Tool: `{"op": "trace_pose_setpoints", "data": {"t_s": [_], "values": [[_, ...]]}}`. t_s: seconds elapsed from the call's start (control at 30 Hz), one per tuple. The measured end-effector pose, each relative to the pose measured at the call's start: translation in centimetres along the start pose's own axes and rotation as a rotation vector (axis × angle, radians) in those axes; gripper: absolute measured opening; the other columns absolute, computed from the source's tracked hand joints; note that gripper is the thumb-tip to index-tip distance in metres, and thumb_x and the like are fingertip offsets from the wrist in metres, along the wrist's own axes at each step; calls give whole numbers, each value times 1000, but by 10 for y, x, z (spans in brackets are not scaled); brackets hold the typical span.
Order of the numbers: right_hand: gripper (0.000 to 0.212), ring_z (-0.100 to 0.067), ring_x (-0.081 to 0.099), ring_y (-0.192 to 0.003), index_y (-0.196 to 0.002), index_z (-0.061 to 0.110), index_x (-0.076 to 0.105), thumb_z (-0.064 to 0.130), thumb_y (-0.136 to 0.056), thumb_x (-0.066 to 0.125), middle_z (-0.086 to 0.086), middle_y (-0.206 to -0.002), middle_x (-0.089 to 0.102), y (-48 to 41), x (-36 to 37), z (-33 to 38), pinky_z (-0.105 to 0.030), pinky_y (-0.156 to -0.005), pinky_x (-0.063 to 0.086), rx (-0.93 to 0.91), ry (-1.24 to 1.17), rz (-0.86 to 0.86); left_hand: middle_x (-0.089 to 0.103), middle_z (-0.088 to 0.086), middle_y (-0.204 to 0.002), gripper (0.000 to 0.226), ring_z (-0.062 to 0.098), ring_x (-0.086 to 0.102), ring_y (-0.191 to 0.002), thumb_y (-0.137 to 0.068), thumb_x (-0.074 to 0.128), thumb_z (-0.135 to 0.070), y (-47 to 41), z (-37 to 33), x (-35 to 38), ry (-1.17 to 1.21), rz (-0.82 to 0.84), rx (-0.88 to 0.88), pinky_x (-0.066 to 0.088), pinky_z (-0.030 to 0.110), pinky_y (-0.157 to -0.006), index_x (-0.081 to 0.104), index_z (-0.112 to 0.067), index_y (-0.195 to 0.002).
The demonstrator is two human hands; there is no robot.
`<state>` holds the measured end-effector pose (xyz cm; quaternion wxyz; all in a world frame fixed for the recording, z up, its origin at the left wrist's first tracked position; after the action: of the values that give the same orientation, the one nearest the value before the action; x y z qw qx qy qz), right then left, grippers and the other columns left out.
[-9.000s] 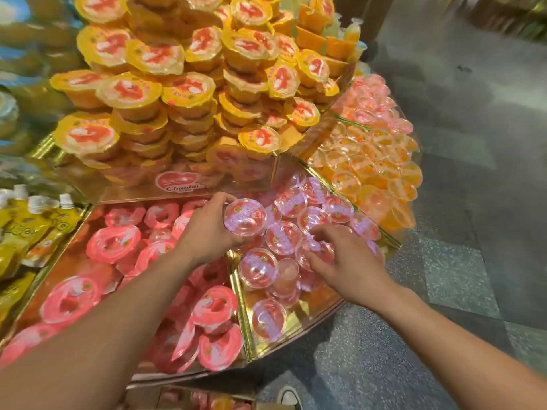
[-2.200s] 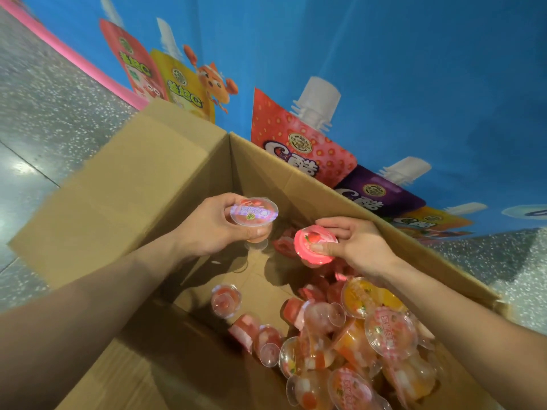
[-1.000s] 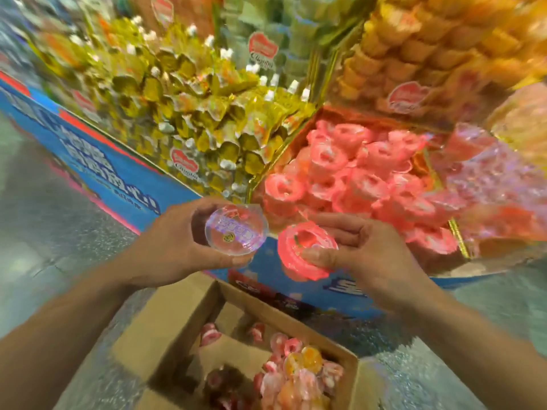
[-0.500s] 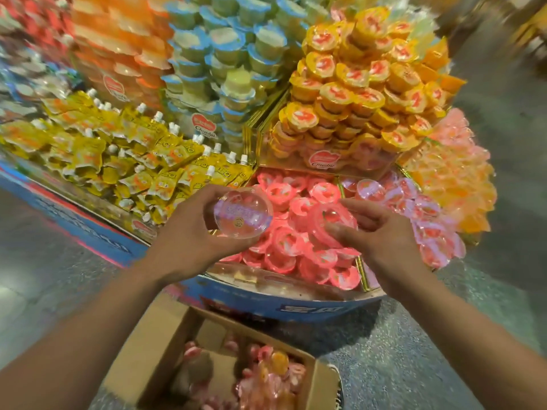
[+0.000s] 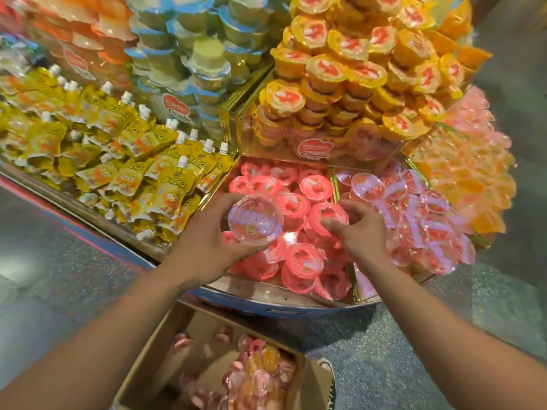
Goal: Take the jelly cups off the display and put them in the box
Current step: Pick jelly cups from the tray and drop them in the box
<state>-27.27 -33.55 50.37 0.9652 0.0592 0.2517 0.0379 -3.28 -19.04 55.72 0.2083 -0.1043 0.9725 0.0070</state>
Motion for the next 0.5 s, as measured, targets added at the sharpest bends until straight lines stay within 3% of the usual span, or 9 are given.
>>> {"op": "trace_pose_setpoints", "data": {"t_s": [0.13,0.23,0.4,0.5], "values": [[57,-12,60,-112,-130,11,65,17,-77,87,-3,-124,67,-8,12,-4,-32,-100,49,-29,48,13,68,-13,-113,67,1,67,-102,-65,92,-31,-9,4,5,-4,-7,-11,54,23,-89,58,-32,-123],[57,-15,62,-113,-129,14,66,21,-76,88,-4,-124,68,-12,17,-9,-35,-101,50,-30,95,1,67,-11,-118,75,7,65,-108,-64,93,-38,-15,7,7,-25,-12,-9,54,34,-95,58,-29,-129],[56,-18,62,-115,-128,15,65,19,-77,87,-3,-123,68,-18,17,-18,-33,-100,50,1,126,7,68,-13,-119,82,9,66,-108,-59,89,-56,-21,11,7,-42,9,-33,55,41,-94,58,-33,-131],[56,-20,62,-117,-128,14,64,19,-78,86,-5,-126,67,-20,15,-22,-35,-101,50,30,138,28,70,-15,-114,73,9,67,-106,-62,92,-48,-20,8,11,-42,13,-22,55,42,-93,60,-36,-126]]}}
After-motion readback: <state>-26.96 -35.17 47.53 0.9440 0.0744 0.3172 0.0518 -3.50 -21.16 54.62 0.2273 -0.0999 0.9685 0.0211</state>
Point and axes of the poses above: each hand's wrist, its own y-axis away from the middle knuckle, its own x-axis out of the palm, z = x × y, the point moved 1 cm from there along -y, towards the middle knuckle
